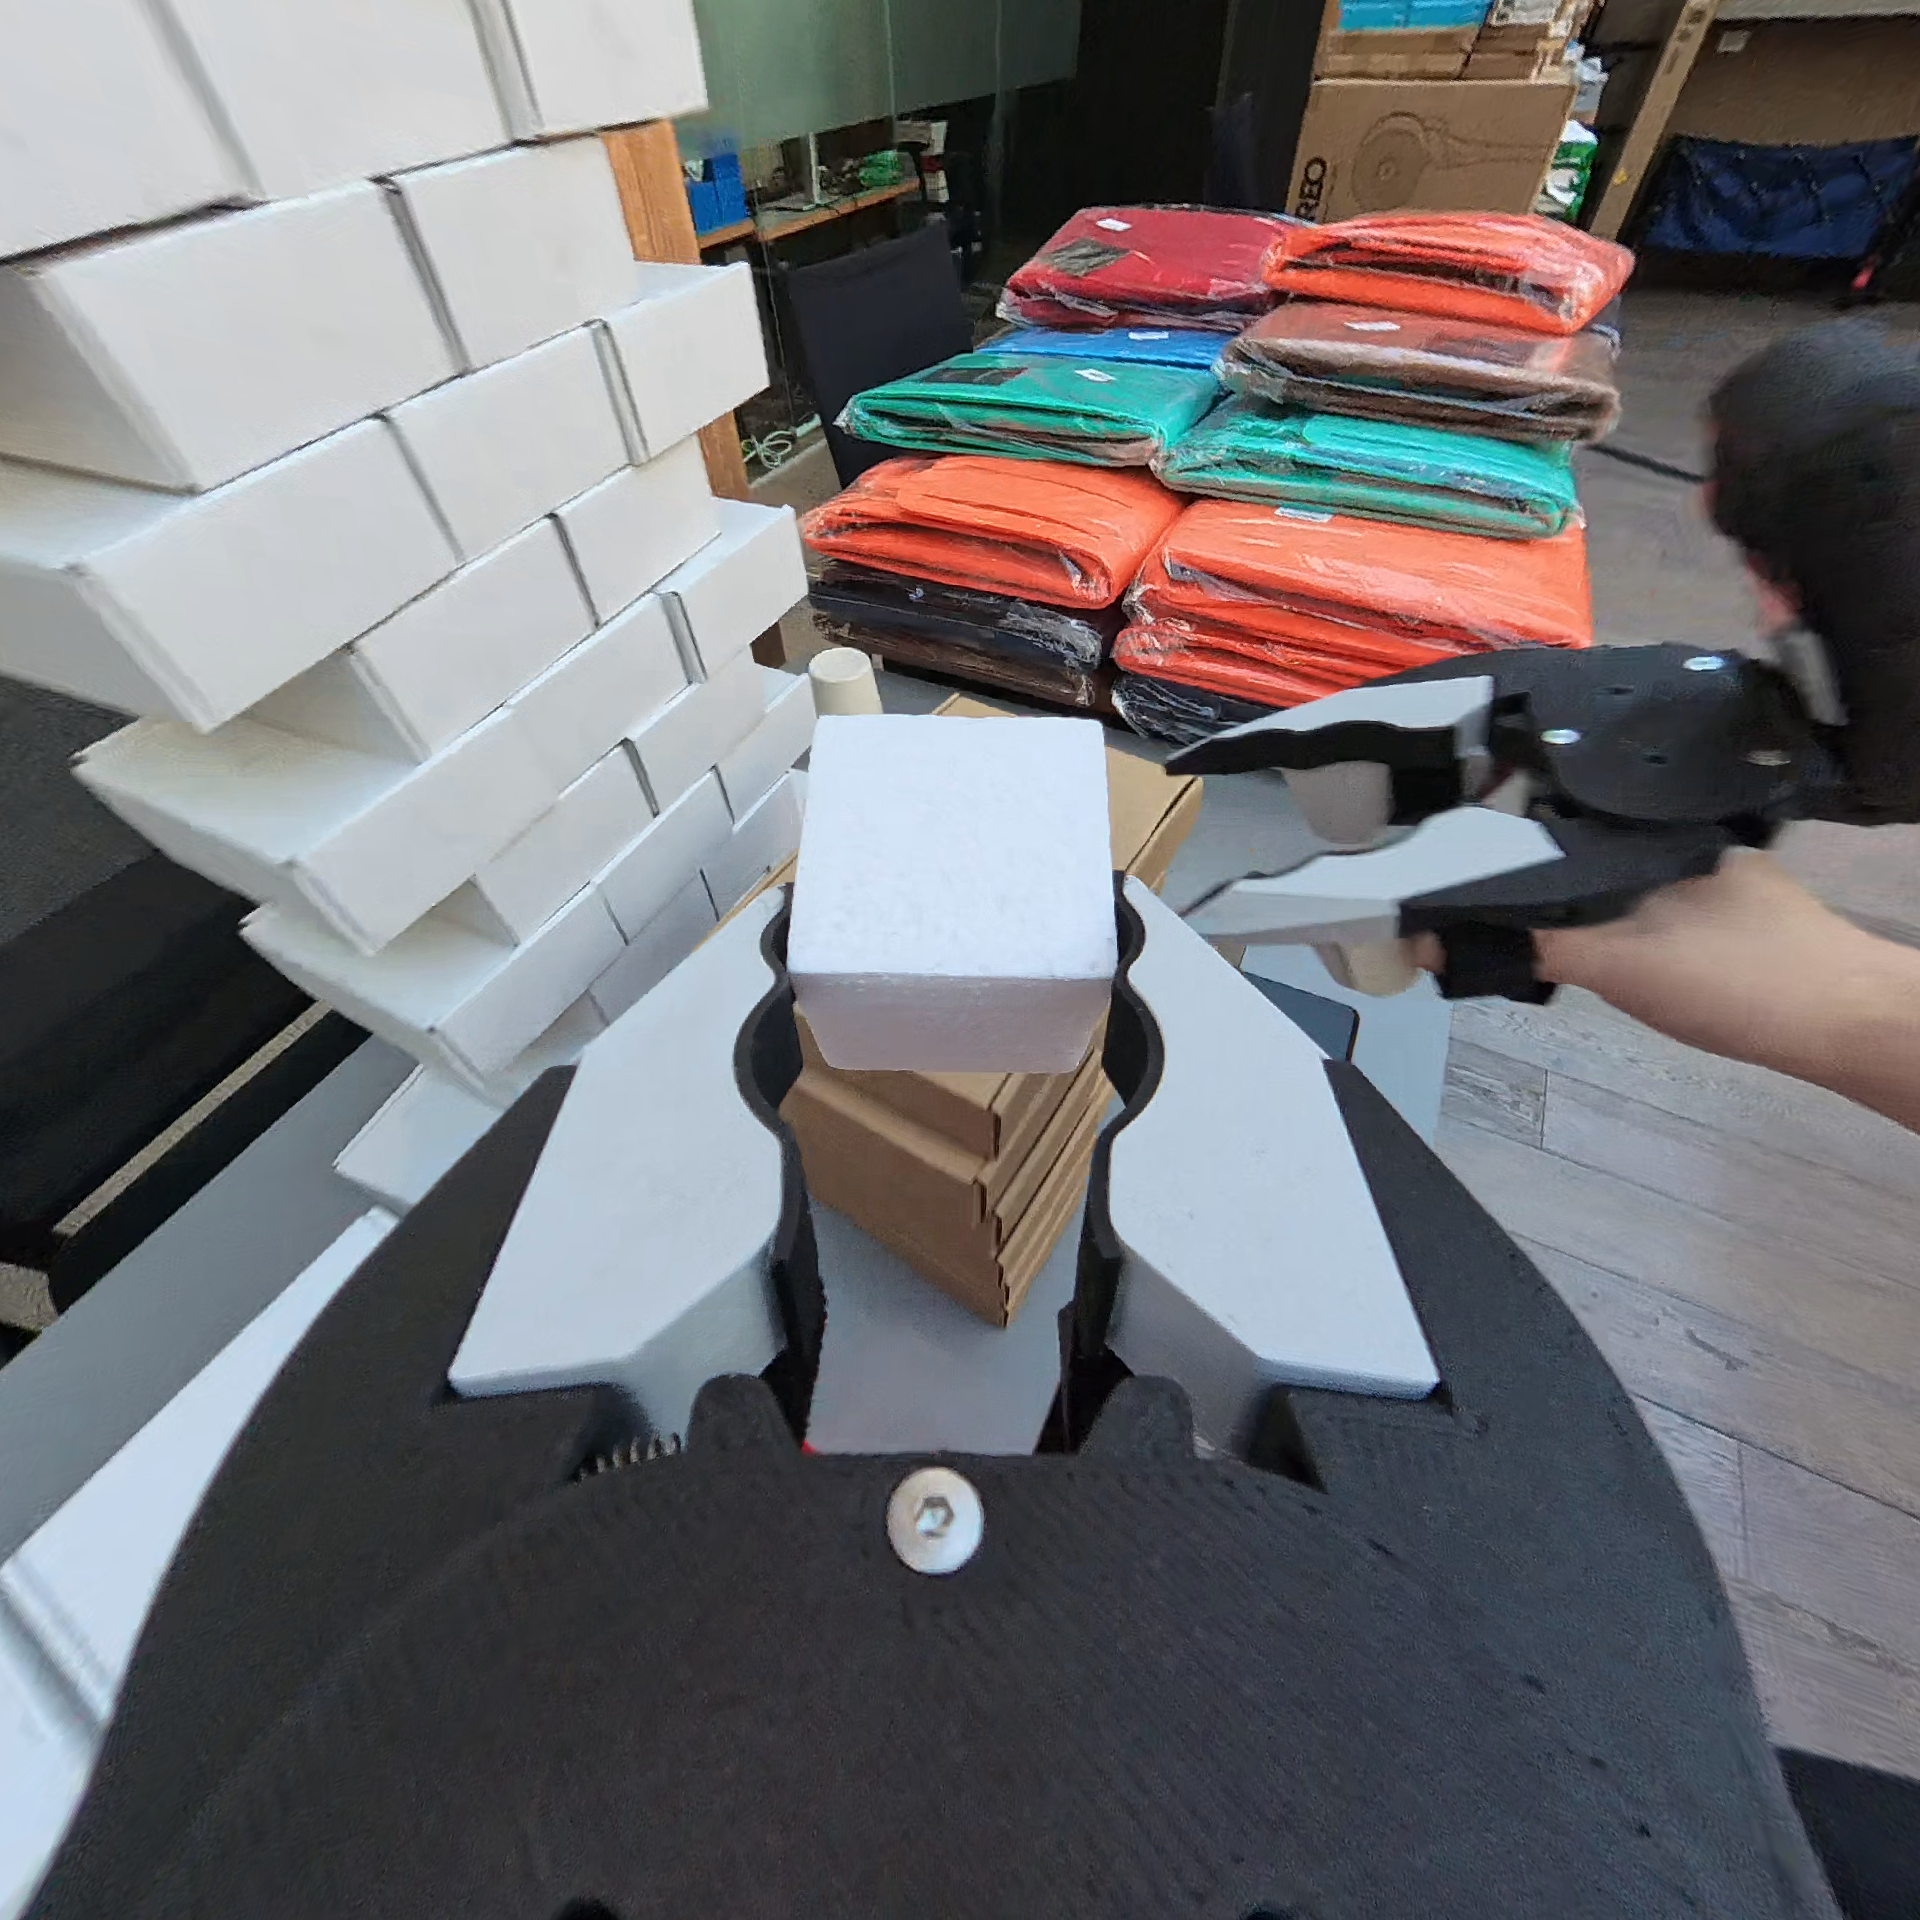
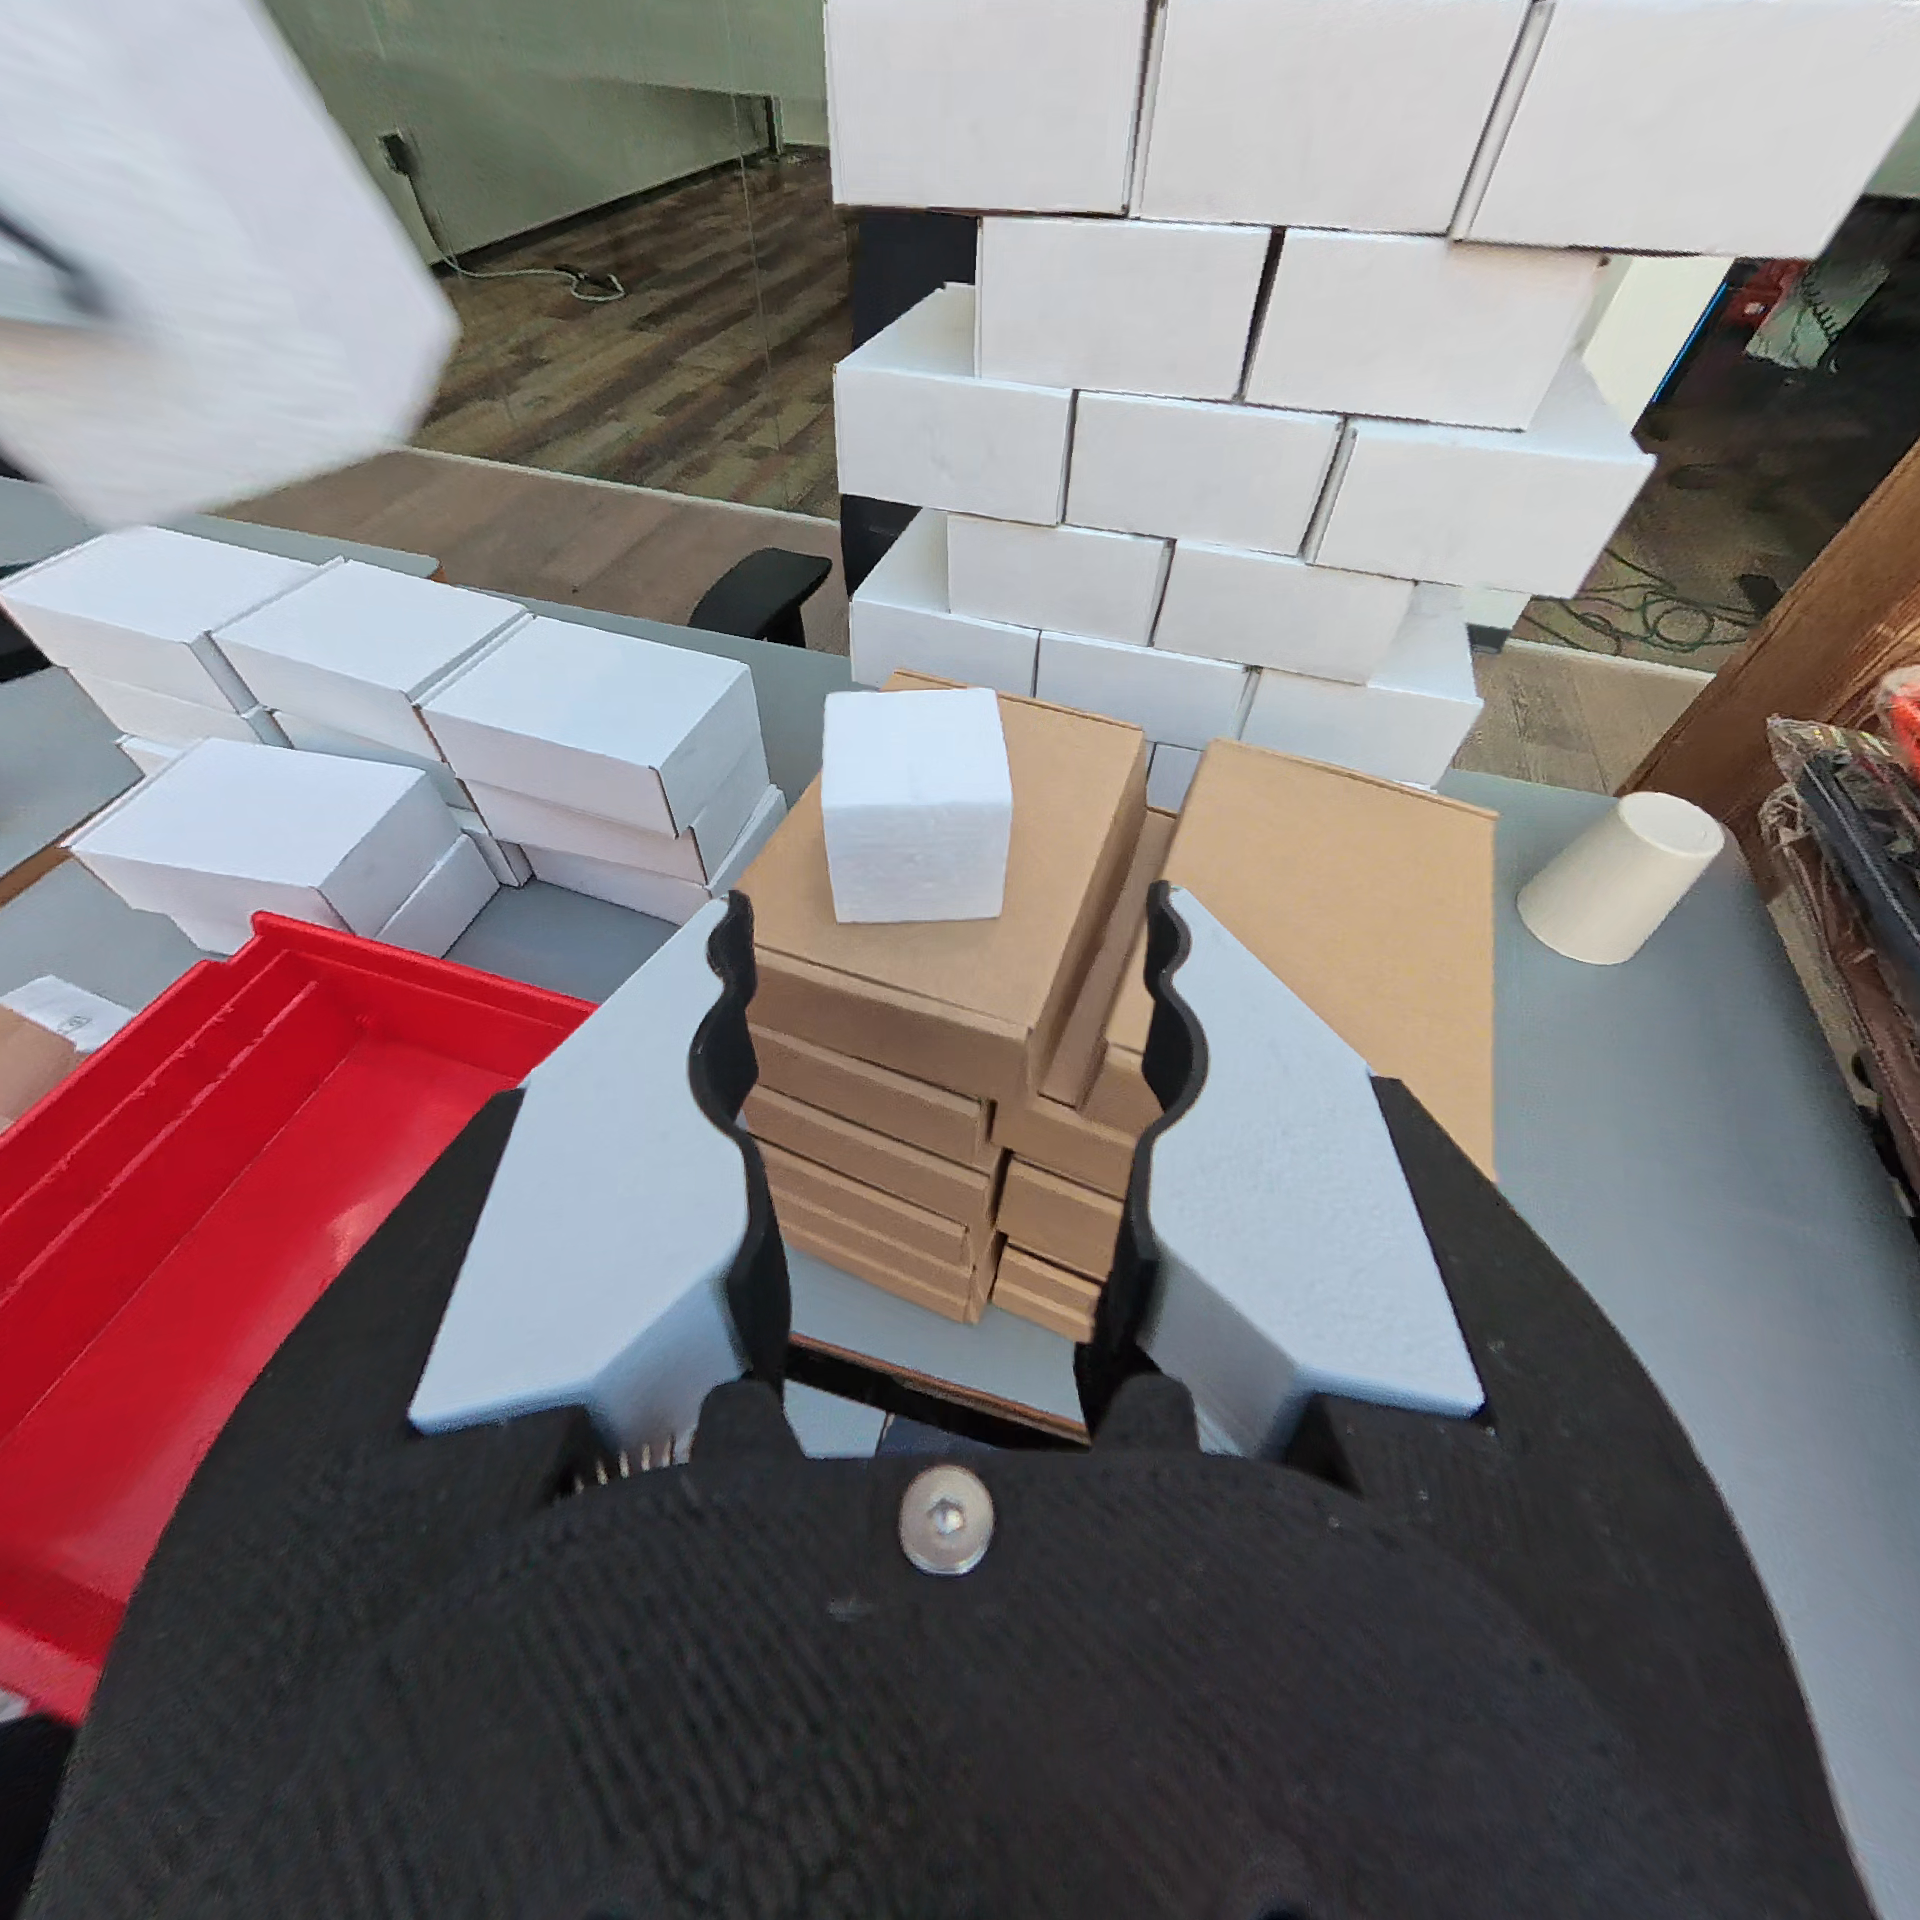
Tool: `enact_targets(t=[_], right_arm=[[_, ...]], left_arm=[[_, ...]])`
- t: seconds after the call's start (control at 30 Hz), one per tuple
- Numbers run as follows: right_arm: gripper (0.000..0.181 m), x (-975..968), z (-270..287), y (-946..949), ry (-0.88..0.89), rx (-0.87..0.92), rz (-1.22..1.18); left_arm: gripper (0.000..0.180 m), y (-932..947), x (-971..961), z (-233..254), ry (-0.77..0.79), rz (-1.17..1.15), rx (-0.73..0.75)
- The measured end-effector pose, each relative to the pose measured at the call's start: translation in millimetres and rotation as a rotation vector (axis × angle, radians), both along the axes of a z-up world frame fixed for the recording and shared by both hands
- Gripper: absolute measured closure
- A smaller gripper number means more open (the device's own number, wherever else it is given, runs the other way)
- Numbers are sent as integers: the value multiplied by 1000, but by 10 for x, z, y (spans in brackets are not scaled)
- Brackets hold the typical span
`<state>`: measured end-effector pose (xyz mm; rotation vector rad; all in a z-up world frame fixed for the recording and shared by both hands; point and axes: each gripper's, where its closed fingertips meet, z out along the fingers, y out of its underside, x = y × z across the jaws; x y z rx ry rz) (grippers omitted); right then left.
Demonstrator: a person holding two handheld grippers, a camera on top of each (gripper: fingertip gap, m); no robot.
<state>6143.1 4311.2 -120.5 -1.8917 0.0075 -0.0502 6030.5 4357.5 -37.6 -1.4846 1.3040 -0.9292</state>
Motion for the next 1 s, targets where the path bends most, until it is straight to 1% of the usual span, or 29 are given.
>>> enact_targets(t=[0.1,0.23,0.37,0.47,0.5,0.53,0.57,0.6,0.67,0.7,0.73,0.8,0.87,0.93,1.0], right_arm=[[107,182,71,-410,9,9,-12],[108,379,22,-853,88,26,-51],[112,532,-225,-1130,165,8,-98],[112,546,-363,-1185,223,-6,-88],[112,555,-384,-1183,227,-10,-84],[112,566,-389,-1172,223,-13,-81],[112,574,-375,-1153,215,-10,-79],[112,569,-342,-1123,207,1,-73],[112,506,-257,-1042,179,24,-49],[112,444,-210,-994,158,35,-31],[112,359,-162,-944,133,46,-7],[112,99,-80,-834,94,63,64],[113,-278,-50,-707,72,64,173],[113,-705,-87,-573,57,39,298],[112,-1117,-174,-425,38,-4,414]], left_arm=[[123,92,674,-294,83,-12,-1],[123,239,994,-683,211,22,-5],[123,247,1104,-757,212,24,-6],[121,266,1131,-861,252,16,14],[106,270,1120,-907,266,22,-4],[84,296,1086,-938,282,46,-22],[77,290,1034,-921,275,57,-47],[76,264,952,-856,235,68,-79],[83,174,654,-685,115,90,-131],[88,136,429,-640,68,110,-132],[91,119,156,-650,44,143,-112],[92,144,-501,-815,59,234,-37],[96,225,-1269,-1118,153,334,54],[105,327,-2054,-1478,298,400,140],[108,395,-2702,-1857,469,374,168]])
